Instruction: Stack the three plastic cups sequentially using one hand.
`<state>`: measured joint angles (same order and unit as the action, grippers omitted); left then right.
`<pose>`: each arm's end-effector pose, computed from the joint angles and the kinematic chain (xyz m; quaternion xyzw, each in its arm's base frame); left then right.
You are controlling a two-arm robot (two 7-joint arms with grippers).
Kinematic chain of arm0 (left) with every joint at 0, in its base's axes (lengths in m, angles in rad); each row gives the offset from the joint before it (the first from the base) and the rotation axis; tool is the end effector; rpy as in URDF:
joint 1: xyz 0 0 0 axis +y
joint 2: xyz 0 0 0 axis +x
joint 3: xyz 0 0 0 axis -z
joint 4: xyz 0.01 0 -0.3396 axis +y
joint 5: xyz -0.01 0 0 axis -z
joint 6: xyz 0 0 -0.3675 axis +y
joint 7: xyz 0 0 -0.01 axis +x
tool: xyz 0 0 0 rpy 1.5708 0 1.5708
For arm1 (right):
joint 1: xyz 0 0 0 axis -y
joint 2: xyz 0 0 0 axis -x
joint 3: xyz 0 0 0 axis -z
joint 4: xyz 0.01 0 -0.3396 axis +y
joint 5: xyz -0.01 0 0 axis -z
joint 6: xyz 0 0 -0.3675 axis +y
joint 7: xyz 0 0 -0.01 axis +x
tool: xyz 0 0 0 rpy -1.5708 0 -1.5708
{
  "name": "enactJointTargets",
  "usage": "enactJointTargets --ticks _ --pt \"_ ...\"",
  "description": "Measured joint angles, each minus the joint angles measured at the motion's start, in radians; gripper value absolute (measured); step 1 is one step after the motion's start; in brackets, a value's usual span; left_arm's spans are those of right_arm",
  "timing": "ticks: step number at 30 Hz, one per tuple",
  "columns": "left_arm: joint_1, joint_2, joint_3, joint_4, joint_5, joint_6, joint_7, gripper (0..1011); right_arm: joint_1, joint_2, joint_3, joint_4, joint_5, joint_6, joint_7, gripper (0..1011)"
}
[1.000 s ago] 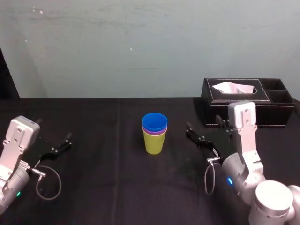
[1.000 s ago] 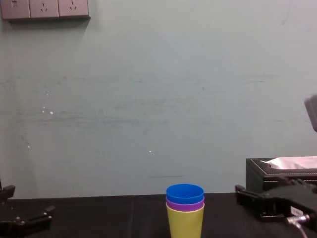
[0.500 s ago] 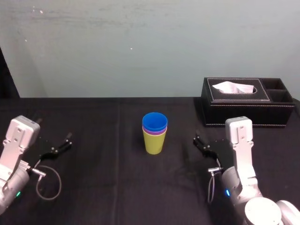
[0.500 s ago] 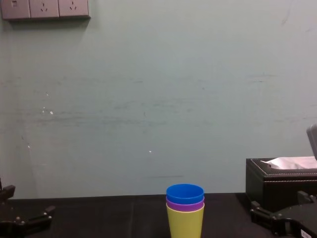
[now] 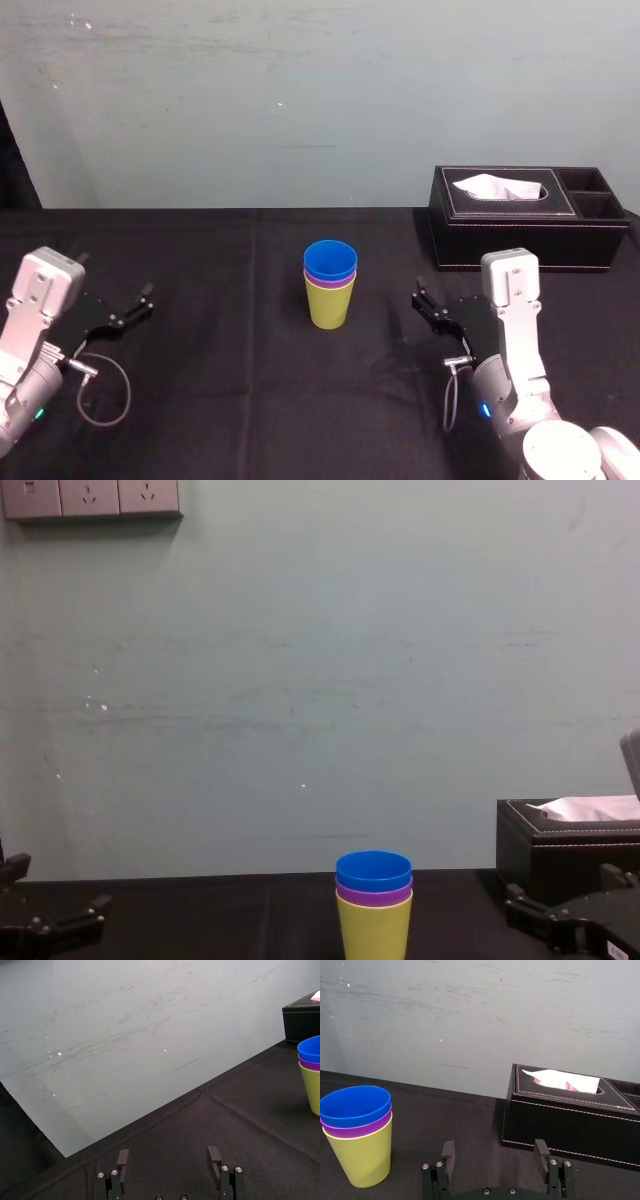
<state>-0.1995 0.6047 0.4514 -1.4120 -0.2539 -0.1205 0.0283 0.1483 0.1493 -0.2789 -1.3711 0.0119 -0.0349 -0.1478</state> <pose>0.4216 0.0954 -0.3535 0.1415 -0.1325 0.5799 0.7913 0.4237 0.0399 -0.3762 -0.0725 -0.0546 -0.6666 0.7399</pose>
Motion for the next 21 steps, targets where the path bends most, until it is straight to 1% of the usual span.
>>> enactJointTargets --ticks 21 --pt "0.0 0.0 0.0 0.0 0.0 0.0 0.0 1000 0.0 0.0 -0.001 -0.002 0.003 -0.002 0.0 1003"
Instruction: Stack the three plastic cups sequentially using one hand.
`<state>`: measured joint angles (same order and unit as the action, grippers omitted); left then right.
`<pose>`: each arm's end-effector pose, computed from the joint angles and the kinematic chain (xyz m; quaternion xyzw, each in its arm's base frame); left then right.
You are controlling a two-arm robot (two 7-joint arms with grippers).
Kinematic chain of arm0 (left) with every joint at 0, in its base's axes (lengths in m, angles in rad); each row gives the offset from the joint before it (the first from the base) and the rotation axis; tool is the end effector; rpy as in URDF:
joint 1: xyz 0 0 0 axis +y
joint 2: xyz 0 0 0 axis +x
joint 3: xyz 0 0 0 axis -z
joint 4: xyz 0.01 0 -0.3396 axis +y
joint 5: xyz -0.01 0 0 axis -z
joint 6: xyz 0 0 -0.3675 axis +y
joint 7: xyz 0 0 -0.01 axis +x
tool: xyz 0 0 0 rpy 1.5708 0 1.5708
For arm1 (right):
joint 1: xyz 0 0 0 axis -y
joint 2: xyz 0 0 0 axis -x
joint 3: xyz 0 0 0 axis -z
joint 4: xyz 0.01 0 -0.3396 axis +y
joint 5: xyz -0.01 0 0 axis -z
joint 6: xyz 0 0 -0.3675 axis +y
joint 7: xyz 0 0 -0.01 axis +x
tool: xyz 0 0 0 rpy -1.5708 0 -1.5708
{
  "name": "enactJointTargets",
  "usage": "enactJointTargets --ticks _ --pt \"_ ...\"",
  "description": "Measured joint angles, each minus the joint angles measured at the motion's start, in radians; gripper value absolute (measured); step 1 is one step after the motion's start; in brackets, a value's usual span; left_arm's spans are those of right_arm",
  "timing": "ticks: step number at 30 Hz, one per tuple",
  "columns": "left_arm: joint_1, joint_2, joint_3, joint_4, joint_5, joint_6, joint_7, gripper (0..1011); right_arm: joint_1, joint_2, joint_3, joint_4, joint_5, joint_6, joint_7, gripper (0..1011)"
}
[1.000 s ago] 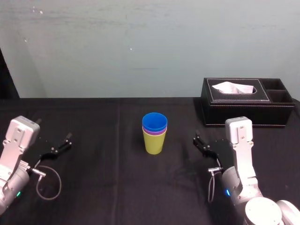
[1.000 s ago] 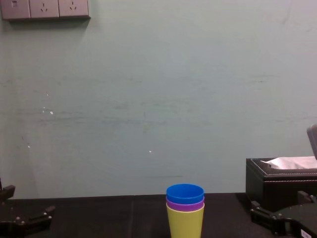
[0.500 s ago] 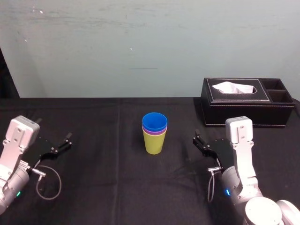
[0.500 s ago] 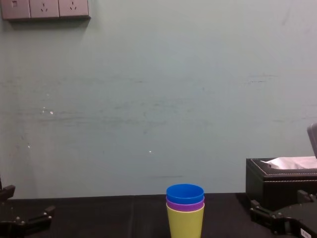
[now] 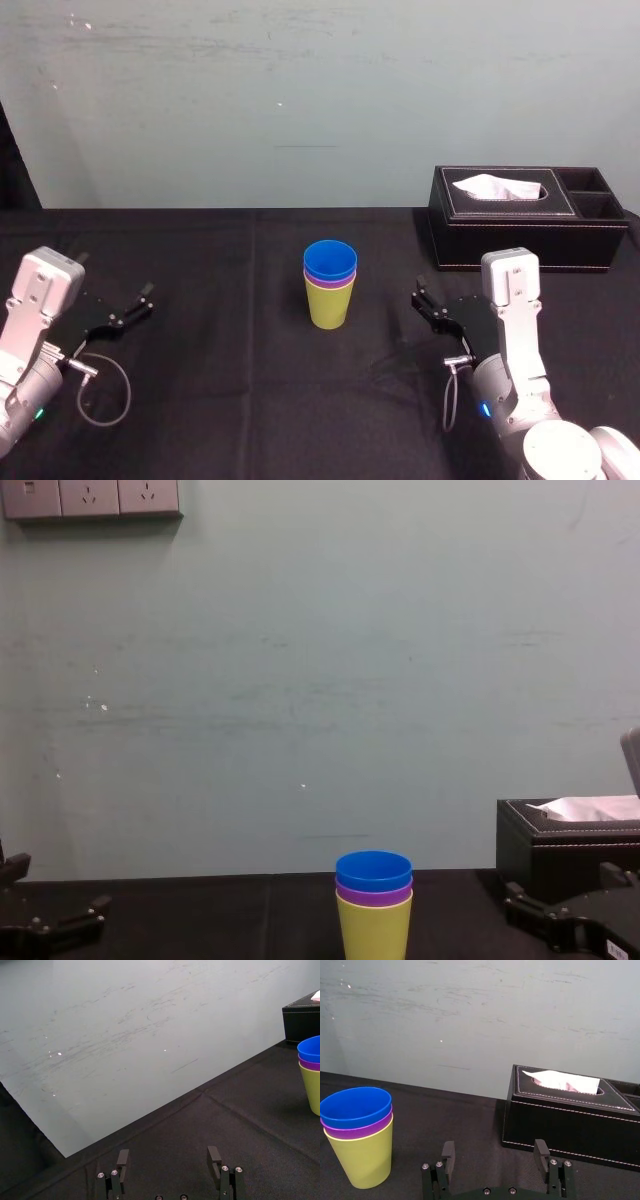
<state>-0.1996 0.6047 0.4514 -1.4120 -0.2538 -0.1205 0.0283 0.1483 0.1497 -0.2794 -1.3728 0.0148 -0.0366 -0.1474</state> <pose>0.4217 0.0954 -0.3535 0.1415 -0.1325 0.5799 0.7913 0.4237 0.0400 -0.3756 -0.0705 -0.0545 -0.6664 0.7403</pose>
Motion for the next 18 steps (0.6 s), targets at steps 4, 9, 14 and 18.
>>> enactJointTargets --ticks 4,9,14,18 --pt "0.0 0.0 0.0 0.0 0.0 0.0 0.0 1000 0.0 0.0 0.0 0.0 0.0 0.0 0.0 1003" --pt "0.0 0.0 0.0 0.0 0.0 0.0 0.0 1000 0.0 0.0 0.0 0.0 0.0 0.0 0.0 1003" --pt "0.0 0.0 0.0 0.0 0.0 0.0 0.0 1000 0.0 0.0 0.0 0.0 0.0 0.0 0.0 1003" --pt "0.0 0.0 0.0 0.0 0.0 0.0 0.0 1000 0.0 0.0 0.0 0.0 0.0 0.0 0.0 1003"
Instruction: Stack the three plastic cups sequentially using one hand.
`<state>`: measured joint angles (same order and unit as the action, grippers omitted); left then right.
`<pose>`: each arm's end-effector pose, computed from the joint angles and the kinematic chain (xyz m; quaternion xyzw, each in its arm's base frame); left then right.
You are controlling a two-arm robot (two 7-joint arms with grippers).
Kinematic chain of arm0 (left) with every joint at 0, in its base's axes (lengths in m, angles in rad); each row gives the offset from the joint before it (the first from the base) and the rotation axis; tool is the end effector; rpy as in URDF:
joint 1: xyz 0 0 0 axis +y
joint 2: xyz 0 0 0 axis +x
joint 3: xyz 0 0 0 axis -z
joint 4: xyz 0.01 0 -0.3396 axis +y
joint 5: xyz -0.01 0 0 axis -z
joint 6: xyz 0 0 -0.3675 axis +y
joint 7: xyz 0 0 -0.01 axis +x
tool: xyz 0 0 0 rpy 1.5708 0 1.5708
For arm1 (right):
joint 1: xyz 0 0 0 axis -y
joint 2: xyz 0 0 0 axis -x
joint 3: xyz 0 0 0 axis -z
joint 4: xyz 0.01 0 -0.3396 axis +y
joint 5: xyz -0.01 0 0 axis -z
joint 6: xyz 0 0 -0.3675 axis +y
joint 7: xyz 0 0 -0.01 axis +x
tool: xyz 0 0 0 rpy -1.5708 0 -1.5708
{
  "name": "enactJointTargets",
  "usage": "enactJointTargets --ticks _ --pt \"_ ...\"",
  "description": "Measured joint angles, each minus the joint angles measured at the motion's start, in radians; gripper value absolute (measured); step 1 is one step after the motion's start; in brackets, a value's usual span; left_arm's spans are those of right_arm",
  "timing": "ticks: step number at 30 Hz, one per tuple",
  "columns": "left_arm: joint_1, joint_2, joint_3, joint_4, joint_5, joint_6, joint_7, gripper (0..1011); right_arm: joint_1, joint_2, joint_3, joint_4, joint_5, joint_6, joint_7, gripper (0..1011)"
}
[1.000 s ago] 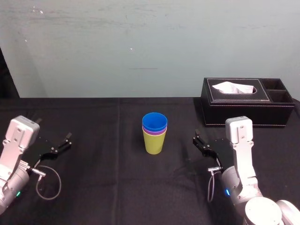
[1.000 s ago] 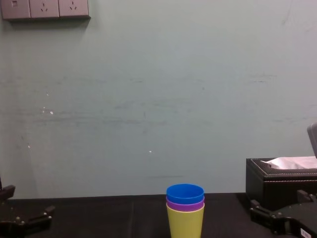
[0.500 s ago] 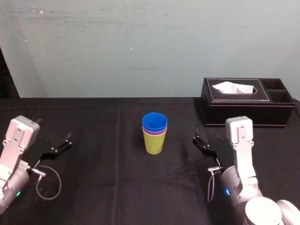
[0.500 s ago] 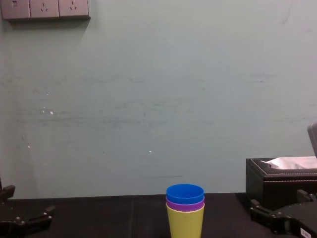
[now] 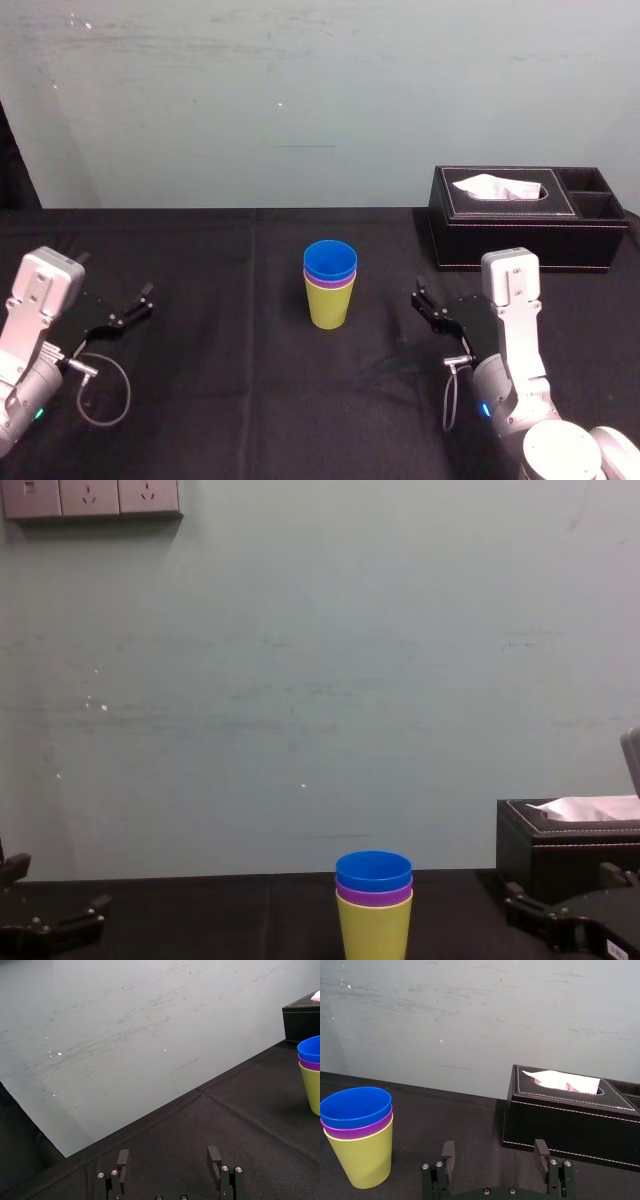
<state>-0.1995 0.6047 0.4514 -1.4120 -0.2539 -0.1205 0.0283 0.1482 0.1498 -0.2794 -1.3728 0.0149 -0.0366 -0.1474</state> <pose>0.4216 0.0954 -0.3535 0.1415 -0.1325 0.5799 0.7913 0.4237 0.0400 -0.3757 -0.0705 -0.0544 -0.6664 0.7403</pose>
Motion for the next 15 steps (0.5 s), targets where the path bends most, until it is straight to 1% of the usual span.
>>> enactJointTargets --ticks 15 --pt "0.0 0.0 0.0 0.0 0.0 0.0 0.0 1000 0.0 0.0 0.0 0.0 0.0 0.0 0.0 1003"
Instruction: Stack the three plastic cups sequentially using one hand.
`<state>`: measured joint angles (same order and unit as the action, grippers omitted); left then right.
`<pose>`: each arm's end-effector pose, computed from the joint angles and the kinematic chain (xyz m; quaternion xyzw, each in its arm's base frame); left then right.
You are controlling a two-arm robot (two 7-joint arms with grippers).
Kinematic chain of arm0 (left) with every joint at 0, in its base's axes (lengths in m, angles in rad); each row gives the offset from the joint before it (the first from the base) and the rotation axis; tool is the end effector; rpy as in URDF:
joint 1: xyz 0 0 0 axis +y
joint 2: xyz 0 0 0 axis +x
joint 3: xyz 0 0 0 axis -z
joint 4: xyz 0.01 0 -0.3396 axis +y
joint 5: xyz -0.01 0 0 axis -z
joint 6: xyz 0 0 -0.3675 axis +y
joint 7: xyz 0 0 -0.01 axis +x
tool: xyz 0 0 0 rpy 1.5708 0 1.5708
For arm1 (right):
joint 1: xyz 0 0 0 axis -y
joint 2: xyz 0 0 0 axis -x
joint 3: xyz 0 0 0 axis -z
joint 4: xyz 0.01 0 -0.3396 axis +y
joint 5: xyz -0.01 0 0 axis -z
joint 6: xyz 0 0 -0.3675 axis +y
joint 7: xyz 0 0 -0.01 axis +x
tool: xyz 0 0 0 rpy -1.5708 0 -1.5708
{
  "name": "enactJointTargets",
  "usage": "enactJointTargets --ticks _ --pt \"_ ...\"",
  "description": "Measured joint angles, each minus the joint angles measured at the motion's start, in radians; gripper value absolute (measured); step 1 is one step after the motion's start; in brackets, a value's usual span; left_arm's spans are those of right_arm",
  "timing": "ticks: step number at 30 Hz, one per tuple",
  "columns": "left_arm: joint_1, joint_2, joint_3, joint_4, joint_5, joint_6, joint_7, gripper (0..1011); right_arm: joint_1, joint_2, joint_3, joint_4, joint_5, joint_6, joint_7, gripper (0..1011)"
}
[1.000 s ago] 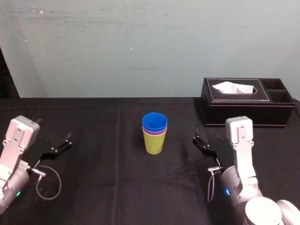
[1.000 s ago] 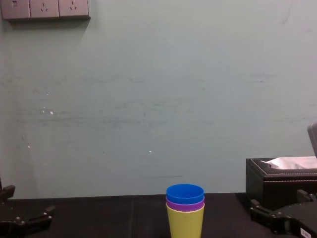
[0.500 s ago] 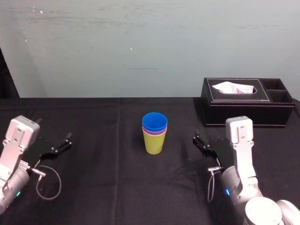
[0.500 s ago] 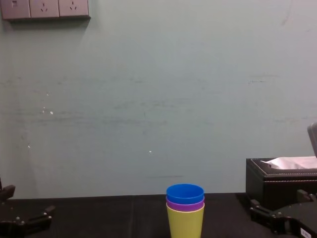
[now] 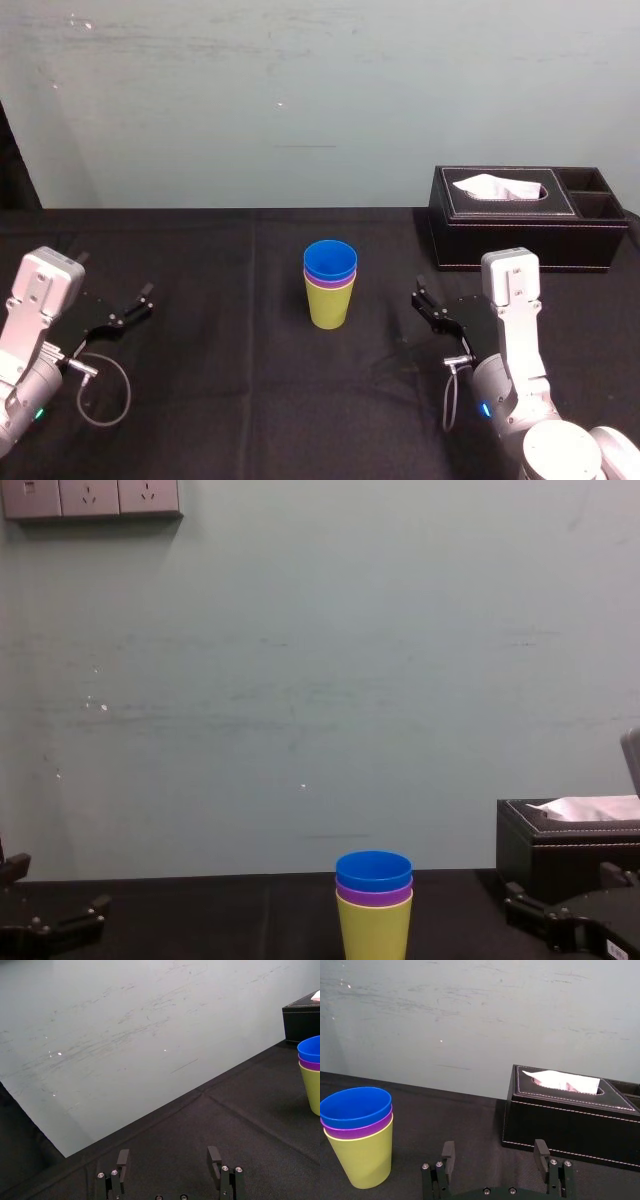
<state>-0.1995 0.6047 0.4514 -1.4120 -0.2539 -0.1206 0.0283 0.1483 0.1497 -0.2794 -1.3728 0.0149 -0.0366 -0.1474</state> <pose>0.4216 0.0954 -0.3535 0.1415 -0.1325 0.5799 0.7913 0.4237 0.0400 -0.3756 -0.0704 -0.0544 -0.6664 0.7403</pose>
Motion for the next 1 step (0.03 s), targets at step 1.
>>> enactJointTargets --ticks 1 --pt "0.0 0.0 0.0 0.0 0.0 0.0 0.0 1000 0.0 0.0 0.0 0.0 0.0 0.0 0.0 1003"
